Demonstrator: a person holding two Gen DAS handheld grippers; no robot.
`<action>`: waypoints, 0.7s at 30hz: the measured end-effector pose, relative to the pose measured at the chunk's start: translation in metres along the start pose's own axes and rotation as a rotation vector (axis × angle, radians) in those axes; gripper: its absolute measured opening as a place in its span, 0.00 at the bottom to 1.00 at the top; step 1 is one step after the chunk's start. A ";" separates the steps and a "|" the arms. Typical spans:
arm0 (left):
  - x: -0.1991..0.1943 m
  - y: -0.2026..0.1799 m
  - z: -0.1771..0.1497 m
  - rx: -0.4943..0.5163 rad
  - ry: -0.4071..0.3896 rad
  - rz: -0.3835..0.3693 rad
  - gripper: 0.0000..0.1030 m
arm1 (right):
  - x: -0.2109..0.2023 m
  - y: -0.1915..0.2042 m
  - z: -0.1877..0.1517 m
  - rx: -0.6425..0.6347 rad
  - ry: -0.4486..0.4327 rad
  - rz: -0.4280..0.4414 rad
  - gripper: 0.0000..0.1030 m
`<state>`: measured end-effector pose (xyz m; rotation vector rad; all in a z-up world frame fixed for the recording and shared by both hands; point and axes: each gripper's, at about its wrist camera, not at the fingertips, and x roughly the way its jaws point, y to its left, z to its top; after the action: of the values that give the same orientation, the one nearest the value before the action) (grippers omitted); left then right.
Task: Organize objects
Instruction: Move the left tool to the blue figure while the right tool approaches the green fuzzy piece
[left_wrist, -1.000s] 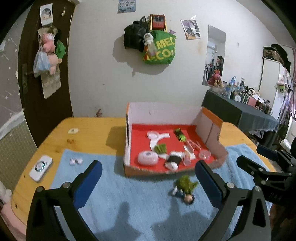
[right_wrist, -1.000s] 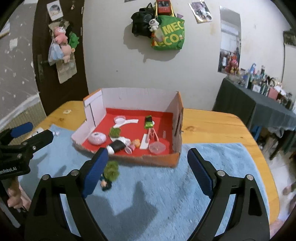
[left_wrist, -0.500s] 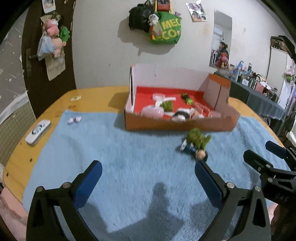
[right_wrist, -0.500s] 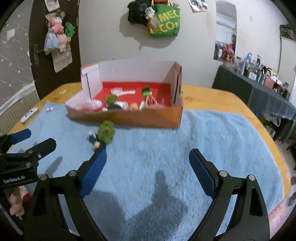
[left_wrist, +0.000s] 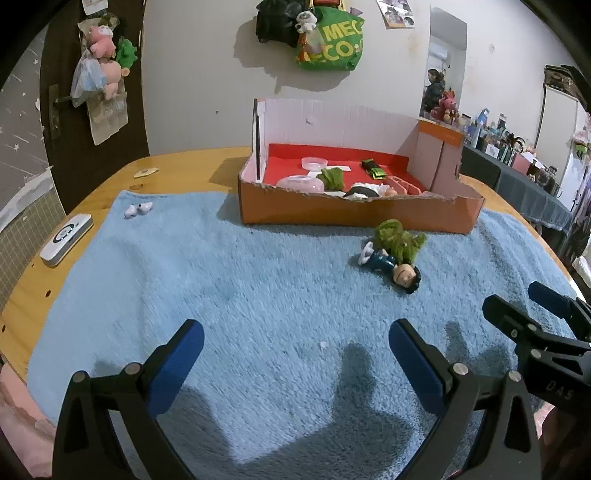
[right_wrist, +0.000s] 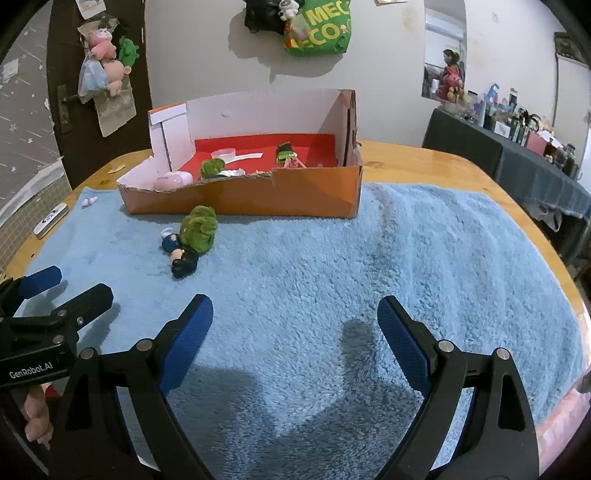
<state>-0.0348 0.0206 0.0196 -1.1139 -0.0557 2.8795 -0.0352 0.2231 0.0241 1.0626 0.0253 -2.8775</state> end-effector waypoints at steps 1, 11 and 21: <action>0.001 -0.001 0.000 0.001 0.001 -0.001 0.99 | 0.001 -0.001 -0.001 0.002 0.003 0.000 0.89; 0.009 0.001 0.000 -0.016 0.028 -0.006 0.99 | 0.007 -0.005 -0.003 0.011 0.016 -0.006 0.89; 0.024 -0.010 0.014 -0.037 0.091 -0.082 0.99 | 0.011 -0.014 0.005 0.020 0.022 -0.002 0.89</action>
<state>-0.0612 0.0319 0.0142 -1.2168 -0.1472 2.7634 -0.0475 0.2365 0.0203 1.0976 -0.0020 -2.8740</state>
